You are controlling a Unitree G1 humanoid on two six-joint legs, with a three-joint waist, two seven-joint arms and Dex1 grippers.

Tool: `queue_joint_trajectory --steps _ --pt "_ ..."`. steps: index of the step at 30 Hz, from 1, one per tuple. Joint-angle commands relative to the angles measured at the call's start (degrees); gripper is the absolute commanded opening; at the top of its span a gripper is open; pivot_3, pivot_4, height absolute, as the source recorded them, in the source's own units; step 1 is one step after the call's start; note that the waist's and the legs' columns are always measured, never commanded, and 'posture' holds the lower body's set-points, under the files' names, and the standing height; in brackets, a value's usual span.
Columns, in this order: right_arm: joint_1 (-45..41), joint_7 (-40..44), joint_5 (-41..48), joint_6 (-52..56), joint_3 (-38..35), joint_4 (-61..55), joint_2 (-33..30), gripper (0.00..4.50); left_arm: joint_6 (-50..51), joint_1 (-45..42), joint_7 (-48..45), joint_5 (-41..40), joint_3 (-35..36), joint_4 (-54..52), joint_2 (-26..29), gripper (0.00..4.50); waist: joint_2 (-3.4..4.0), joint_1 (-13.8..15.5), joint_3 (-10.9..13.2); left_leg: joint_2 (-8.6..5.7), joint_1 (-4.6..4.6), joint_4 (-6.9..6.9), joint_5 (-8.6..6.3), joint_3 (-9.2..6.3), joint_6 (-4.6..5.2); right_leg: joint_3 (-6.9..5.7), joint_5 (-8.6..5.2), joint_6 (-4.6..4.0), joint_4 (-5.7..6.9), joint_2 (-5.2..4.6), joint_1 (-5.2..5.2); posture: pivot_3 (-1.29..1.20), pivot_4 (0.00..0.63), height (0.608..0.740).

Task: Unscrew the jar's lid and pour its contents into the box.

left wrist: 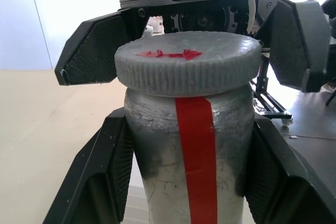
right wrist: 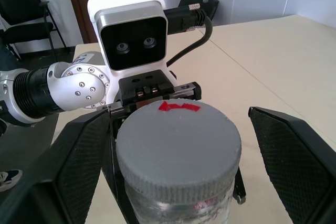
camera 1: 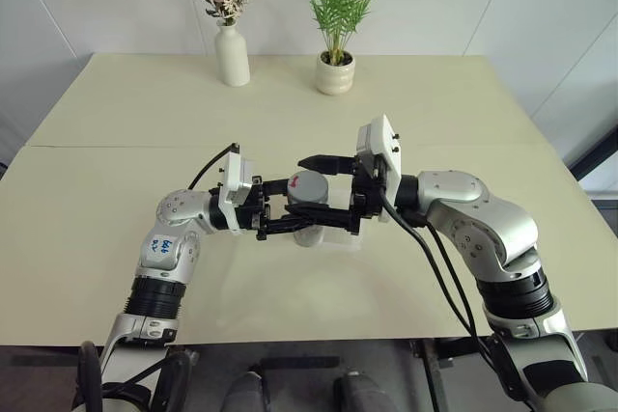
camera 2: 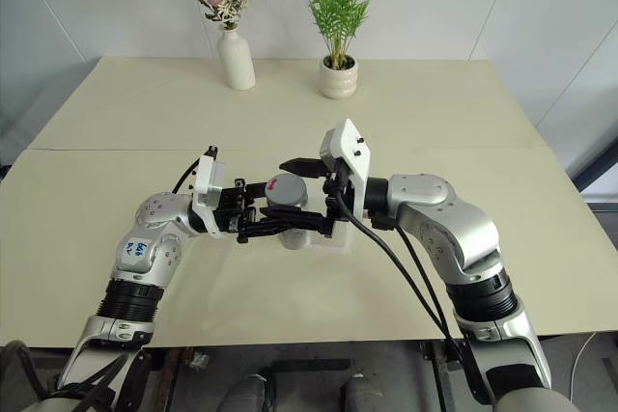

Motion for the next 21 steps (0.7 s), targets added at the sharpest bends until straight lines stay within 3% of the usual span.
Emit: queue_joint_trajectory --steps 1,21 --pt "-1.06 0.0 0.34 -1.24 -2.02 -0.54 0.15 4.43 -0.62 -0.31 0.01 -0.79 0.43 -1.71 -0.15 2.43 0.0 0.0 0.0 0.0 0.0 0.0 0.0 0.0 0.0 0.0 0.0 0.0 0.0 0.0 0.0 0.0 0.15 0.74" --pt "0.13 0.13 0.32 -1.03 -4.91 -0.38 -2.22 4.43 -0.83 -0.58 0.05 -0.75 0.39 -1.29 -0.11 2.43 0.0 -0.02 0.0 0.0 0.0 0.0 0.0 0.0 0.0 0.0 0.0 0.0 0.0 0.0 0.0 0.0 0.15 0.74"
